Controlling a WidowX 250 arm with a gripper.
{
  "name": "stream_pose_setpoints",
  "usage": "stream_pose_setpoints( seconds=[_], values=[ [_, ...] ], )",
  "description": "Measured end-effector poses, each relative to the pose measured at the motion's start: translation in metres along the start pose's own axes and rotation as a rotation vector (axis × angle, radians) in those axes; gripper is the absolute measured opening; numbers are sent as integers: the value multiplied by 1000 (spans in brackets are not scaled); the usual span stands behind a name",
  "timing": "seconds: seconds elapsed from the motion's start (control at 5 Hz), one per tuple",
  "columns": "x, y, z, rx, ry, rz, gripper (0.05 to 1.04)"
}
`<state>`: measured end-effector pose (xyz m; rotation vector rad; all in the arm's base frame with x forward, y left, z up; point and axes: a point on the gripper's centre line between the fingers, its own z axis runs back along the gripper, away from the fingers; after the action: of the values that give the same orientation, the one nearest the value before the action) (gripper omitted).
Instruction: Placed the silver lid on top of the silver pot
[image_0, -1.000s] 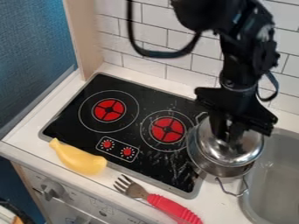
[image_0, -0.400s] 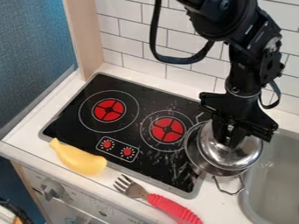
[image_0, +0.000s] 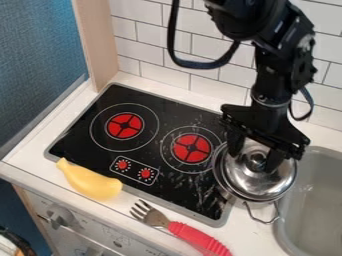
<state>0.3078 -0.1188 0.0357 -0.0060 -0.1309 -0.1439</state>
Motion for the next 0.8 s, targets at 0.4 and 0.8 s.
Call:
stream_pose_setpoints(
  seconds=[0.4,0.8],
  values=[
    [0,17,14,-12,27,62,1004],
    [-4,66,48,21,-42,163,1000]
  ],
)
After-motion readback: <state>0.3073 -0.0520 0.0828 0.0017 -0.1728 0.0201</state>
